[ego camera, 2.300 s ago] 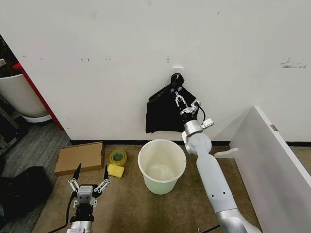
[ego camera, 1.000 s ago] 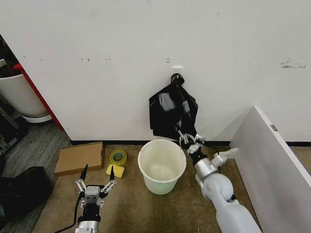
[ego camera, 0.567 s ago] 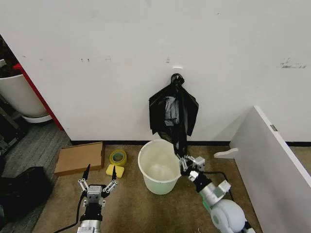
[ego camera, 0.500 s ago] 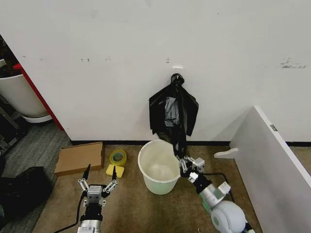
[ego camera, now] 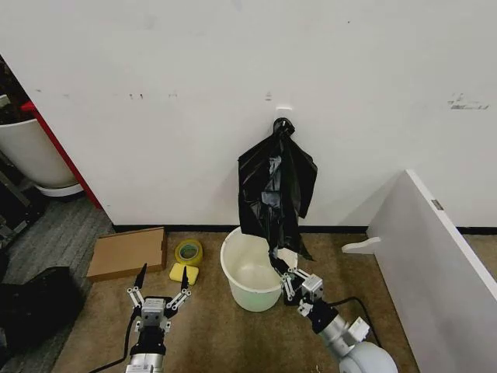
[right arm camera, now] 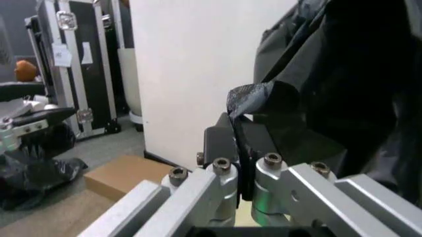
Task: Place the garbage bag over the trash bin.
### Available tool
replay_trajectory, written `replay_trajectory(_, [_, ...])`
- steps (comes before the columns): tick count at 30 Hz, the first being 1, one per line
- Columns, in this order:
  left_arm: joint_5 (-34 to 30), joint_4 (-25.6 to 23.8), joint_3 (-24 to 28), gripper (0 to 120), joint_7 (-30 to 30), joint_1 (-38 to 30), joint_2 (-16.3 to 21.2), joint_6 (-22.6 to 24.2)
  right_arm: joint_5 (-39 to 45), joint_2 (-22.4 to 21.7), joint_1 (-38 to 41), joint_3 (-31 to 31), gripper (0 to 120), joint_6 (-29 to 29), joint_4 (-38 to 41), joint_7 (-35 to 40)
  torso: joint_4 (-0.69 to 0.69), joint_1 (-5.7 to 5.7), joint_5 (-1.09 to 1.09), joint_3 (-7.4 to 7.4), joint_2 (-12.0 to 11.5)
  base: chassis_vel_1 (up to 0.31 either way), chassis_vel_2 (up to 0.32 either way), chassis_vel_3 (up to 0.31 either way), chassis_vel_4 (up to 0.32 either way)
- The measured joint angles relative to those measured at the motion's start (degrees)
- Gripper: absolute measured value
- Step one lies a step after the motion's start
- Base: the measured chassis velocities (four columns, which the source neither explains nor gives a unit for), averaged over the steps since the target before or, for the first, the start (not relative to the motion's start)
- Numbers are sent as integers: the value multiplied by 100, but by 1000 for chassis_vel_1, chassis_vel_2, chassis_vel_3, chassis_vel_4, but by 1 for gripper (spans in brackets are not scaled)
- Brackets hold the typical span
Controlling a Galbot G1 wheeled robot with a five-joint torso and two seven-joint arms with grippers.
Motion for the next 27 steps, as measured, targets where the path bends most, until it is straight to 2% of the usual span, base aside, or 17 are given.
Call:
replay_trajectory(9, [-6, 39, 23, 97, -4, -36, 20, -1, -268, 29, -140, 51, 0, 443, -3, -129, 0, 0, 0, 0, 0, 0, 0, 0, 0])
replay_trajectory(20, [-64, 39, 65, 97, -4, -51, 96, 9, -312, 114, -138, 37, 0, 594, -44, -43, 0, 1, 0, 0, -1, 0, 0, 0, 0])
replay_trajectory(24, [-265, -56, 135, 97, 8, -92, 200, 76, -196, 134, -26, 20, 0, 483, -1, 192, 0, 1, 0, 0, -1, 0, 0, 0, 0])
replay_trajectory(27, [-691, -244, 351, 97, 136, -227, 465, 254, -105, 144, 108, 20, 0, 337, 55, 430, 1, 1, 0, 0, -1, 0, 0, 0, 0])
